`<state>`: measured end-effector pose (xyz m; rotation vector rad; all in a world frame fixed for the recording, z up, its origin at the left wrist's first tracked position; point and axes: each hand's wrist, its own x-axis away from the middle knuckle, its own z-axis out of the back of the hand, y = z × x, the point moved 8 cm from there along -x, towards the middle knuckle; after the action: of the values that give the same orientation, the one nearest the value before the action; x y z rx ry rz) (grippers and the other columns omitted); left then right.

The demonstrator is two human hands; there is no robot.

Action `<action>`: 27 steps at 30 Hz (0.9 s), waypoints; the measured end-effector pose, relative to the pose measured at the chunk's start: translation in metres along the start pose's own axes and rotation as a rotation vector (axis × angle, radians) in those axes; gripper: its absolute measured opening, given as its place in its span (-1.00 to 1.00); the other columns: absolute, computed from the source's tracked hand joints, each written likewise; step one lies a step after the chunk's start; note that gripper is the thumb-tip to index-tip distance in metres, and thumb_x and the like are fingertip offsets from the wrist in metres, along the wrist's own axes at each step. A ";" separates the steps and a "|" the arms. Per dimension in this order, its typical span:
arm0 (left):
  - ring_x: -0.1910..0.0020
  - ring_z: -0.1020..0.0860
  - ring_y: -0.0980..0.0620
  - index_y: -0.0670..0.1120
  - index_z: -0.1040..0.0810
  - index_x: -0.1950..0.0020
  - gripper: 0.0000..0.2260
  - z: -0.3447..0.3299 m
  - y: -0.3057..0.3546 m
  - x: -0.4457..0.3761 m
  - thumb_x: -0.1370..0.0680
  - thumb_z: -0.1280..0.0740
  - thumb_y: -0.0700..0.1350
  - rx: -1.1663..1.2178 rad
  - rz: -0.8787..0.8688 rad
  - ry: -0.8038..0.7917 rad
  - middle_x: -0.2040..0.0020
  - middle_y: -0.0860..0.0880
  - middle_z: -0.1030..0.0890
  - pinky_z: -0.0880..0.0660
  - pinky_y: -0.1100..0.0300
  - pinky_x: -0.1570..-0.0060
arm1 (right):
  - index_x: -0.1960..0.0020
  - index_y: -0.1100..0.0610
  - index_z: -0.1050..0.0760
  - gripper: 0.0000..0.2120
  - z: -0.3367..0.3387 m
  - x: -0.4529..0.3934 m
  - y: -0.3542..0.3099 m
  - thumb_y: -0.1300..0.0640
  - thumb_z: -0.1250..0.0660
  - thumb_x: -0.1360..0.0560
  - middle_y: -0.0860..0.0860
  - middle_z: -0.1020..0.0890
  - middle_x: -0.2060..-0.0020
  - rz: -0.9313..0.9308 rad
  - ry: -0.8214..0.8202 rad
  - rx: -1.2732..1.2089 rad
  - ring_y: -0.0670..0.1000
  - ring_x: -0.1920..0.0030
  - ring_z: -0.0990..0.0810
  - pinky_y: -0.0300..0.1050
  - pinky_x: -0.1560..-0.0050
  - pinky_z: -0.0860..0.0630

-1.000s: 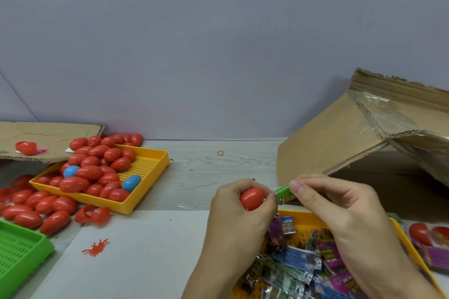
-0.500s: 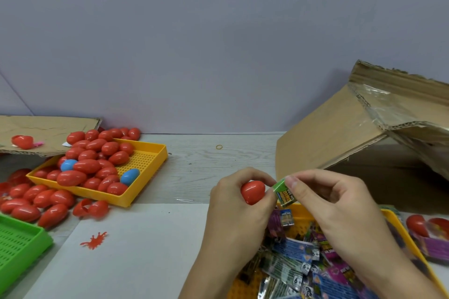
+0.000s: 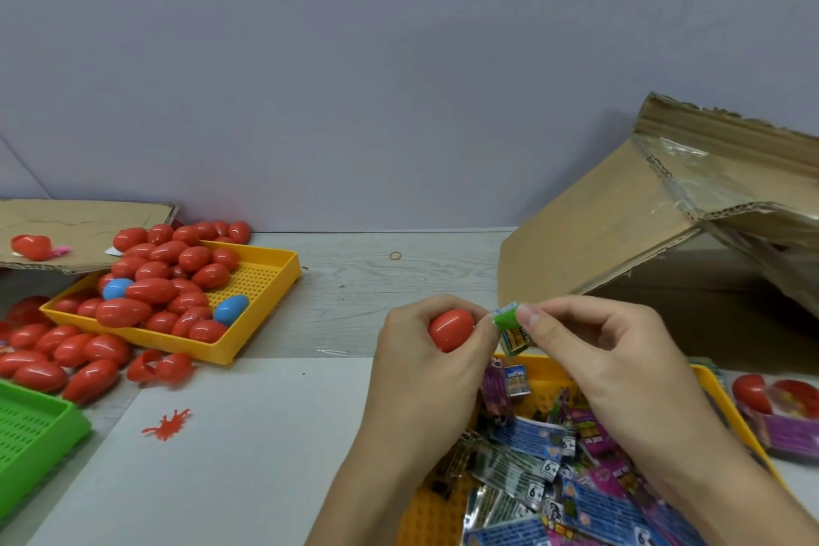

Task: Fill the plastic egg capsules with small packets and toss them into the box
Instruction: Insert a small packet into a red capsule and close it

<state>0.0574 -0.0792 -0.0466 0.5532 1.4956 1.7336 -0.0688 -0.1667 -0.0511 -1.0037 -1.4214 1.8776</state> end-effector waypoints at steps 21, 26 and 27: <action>0.54 -0.33 0.08 0.02 -0.55 0.22 -0.90 -0.014 -0.030 -0.007 -0.32 -0.28 -0.03 0.475 0.205 -0.154 0.38 0.00 -0.46 -0.32 0.20 0.55 | 0.15 -0.19 -0.69 -0.85 0.017 -0.001 0.001 -0.13 -0.38 -0.33 -0.09 -0.71 0.30 -0.044 0.187 -0.165 -0.25 0.30 -0.62 -0.36 0.33 -0.48; 0.52 -0.40 0.05 -0.17 -0.53 0.01 -0.74 -0.017 -0.034 -0.011 -0.39 -0.27 -0.05 0.545 0.205 -0.139 0.35 -0.05 -0.56 -0.37 0.19 0.55 | 0.15 -0.18 -0.69 -0.88 0.022 0.000 0.002 -0.11 -0.39 -0.37 -0.10 -0.71 0.28 -0.058 0.248 -0.155 -0.26 0.27 -0.62 -0.22 0.19 -0.42; 0.51 -0.42 0.04 -0.21 -0.55 -0.01 -0.71 -0.017 -0.032 -0.012 -0.42 -0.27 -0.03 0.544 0.196 -0.139 0.34 -0.06 -0.58 -0.38 0.19 0.55 | 0.14 -0.17 -0.69 -0.90 0.022 0.000 0.002 -0.09 -0.40 -0.39 -0.11 -0.71 0.28 -0.058 0.252 -0.152 -0.26 0.27 -0.62 -0.23 0.19 -0.42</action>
<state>0.0603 -0.0983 -0.0797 1.1068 1.8630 1.3782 -0.0873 -0.1792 -0.0502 -1.2117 -1.4407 1.5574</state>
